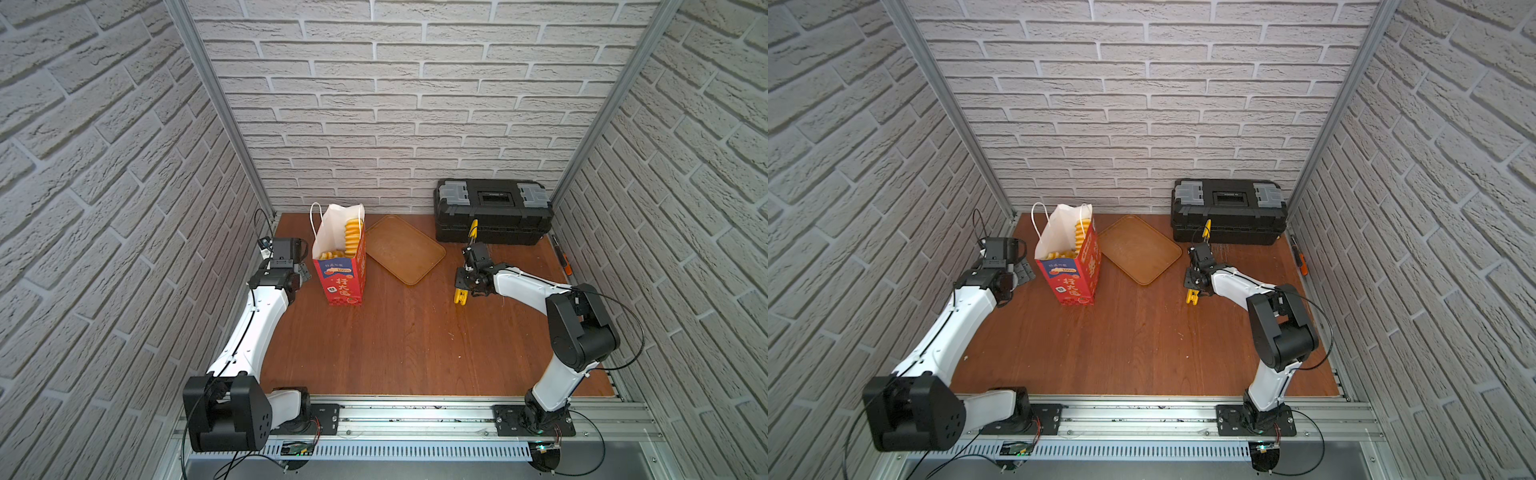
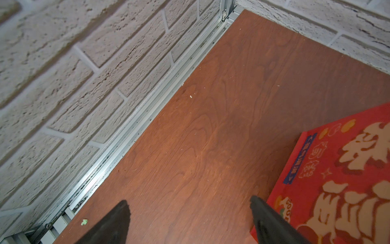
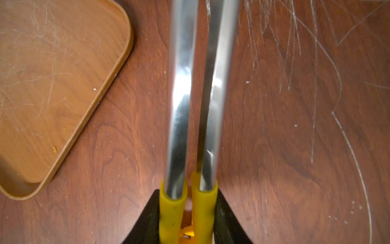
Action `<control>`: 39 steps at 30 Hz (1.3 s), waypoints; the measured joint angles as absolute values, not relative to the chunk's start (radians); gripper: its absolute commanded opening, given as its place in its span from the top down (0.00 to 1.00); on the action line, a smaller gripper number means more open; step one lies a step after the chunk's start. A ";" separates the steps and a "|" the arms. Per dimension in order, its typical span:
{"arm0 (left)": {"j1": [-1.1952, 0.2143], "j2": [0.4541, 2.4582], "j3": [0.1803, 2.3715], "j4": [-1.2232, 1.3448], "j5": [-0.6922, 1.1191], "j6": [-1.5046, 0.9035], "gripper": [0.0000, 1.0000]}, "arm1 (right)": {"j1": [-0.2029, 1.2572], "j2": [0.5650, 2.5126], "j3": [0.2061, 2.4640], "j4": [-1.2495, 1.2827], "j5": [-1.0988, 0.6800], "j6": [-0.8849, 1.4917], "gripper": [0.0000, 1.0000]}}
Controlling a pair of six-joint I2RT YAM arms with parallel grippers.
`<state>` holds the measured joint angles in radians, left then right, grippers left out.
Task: Pack bread into a paper bag
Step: Place the clamp on the plate.
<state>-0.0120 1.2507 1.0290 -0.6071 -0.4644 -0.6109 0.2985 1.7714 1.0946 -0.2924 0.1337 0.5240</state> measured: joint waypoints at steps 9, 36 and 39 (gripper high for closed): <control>-0.011 1.269 1.029 -0.597 -0.463 -0.613 0.08 | 0.310 1.751 1.062 -0.264 0.130 0.548 0.97; -0.011 1.267 1.029 -0.598 -0.448 -0.622 0.08 | 0.508 1.743 1.023 -0.333 0.244 0.539 0.30; -0.011 1.267 1.029 -0.597 -0.448 -0.622 0.08 | 0.508 1.741 1.025 -0.340 0.251 0.532 0.27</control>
<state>-0.0113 1.2667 1.0286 -0.5972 -0.4477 -0.6216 0.5079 1.7412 1.0252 -0.3401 0.2508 0.5316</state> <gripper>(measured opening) 0.922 0.706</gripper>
